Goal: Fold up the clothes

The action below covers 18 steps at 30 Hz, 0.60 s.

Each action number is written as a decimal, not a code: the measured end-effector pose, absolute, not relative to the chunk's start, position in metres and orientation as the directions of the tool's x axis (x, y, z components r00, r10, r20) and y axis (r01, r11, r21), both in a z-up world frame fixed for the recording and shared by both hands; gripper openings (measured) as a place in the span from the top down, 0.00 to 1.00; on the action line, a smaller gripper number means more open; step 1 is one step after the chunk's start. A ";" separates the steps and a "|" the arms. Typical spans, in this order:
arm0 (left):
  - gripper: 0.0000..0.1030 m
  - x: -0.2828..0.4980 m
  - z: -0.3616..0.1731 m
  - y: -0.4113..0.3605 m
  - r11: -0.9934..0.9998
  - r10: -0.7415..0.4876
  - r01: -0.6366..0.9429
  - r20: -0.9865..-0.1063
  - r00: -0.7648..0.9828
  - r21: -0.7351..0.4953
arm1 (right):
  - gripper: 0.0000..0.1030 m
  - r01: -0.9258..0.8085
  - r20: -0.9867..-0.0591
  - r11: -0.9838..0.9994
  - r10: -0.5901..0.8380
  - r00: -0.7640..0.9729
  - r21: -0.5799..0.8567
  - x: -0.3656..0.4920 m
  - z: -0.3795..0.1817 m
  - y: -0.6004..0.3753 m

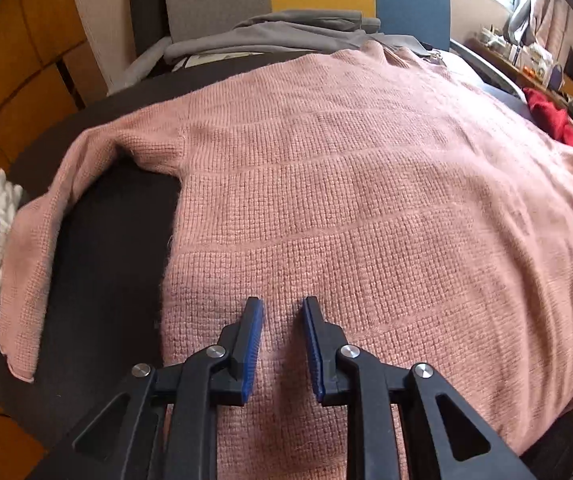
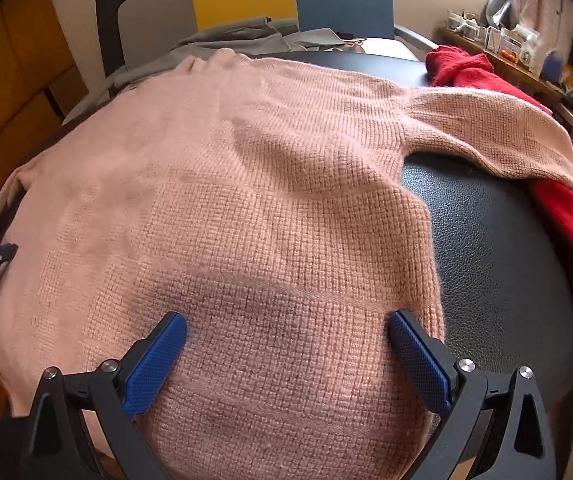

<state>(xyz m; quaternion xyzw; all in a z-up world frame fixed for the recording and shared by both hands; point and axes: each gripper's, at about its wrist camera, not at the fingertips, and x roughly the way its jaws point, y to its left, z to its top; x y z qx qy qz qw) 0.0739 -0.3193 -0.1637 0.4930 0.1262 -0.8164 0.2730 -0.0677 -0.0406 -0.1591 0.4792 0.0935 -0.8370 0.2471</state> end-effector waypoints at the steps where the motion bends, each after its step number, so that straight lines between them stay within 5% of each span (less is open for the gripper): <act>1: 0.80 0.073 -0.162 -0.319 -0.816 -0.323 0.574 -0.876 -0.359 0.066 | 0.00 0.504 -0.847 -0.859 -0.328 -0.419 0.083 -0.068 -0.159 -0.038; 10: 0.80 0.065 -0.113 -0.295 -0.843 -0.338 0.538 -0.800 -0.496 0.022 | 0.00 0.456 -0.782 -0.841 -0.485 -0.391 0.293 -0.077 -0.132 0.002; 14: 0.80 0.044 -0.114 -0.275 -0.896 -0.280 0.444 -0.796 -0.537 0.016 | 0.01 0.248 -0.598 -0.823 -0.548 -0.584 0.512 -0.108 -0.085 0.093; 16: 0.80 0.029 -0.117 -0.263 -0.918 -0.245 0.397 -0.802 -0.545 0.010 | 0.05 0.123 -0.533 -0.782 -0.522 -0.666 0.611 -0.130 -0.073 0.148; 18: 0.80 0.011 -0.123 -0.250 -0.934 -0.222 0.356 -0.809 -0.544 0.017 | 0.23 0.028 -0.507 -0.742 -0.485 -0.712 0.670 -0.154 -0.071 0.190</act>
